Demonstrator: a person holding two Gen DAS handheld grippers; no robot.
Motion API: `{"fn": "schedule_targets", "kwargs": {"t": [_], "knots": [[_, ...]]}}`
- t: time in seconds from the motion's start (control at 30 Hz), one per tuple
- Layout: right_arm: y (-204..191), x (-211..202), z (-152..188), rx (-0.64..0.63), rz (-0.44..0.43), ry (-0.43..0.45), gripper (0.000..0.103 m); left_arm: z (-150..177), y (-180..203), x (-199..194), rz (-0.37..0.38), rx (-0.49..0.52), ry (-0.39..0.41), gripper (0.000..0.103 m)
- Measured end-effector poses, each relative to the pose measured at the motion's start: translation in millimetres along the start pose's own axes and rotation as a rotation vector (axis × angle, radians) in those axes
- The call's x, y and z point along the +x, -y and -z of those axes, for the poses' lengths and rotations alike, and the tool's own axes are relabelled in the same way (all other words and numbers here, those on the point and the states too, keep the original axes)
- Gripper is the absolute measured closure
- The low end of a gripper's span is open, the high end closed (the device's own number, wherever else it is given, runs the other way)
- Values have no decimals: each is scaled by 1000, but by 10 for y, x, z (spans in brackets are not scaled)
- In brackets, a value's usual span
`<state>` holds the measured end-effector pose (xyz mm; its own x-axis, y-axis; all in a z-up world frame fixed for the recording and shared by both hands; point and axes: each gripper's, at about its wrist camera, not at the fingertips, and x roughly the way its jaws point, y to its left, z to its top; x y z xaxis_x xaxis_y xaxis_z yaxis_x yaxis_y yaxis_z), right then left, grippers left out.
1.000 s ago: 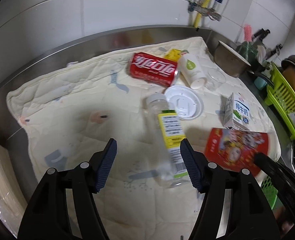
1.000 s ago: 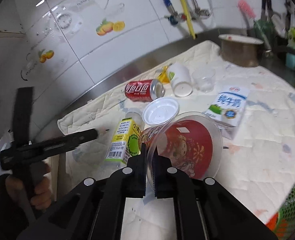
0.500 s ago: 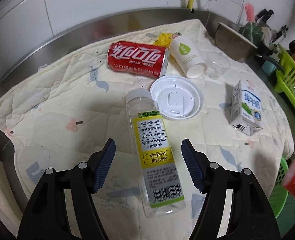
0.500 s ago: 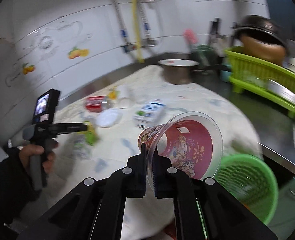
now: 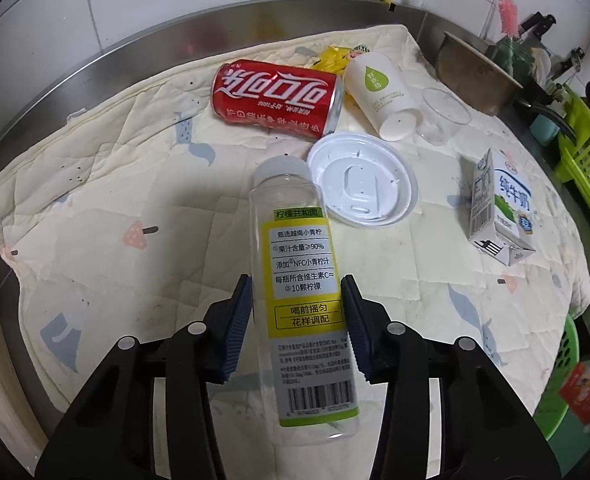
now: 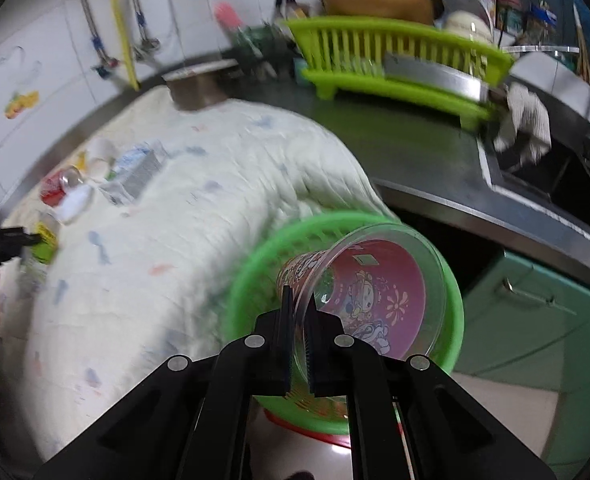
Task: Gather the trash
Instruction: 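Drop the red cup into the green basket with the right tool while the left drops the bottle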
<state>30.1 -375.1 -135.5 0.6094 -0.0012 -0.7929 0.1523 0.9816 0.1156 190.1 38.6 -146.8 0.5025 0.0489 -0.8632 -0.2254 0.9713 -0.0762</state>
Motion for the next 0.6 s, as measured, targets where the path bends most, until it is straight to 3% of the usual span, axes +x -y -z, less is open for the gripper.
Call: {"fn": "schedule_targets", "kwargs": {"t": [0.3,0.4,0.47,0.6], "knots": [[169,596,120,25,48,-138,94,89,-61,-487,80,20,80,61],[222,698,134,23,67,-146,87,112,6,-659,116,46,104,61],[258,726,133,35,70,-151,76,121,77,-756,143,68,115,61],[309,656,112,47,75,-130,71,180,313,-904,212,125,120,61]]}}
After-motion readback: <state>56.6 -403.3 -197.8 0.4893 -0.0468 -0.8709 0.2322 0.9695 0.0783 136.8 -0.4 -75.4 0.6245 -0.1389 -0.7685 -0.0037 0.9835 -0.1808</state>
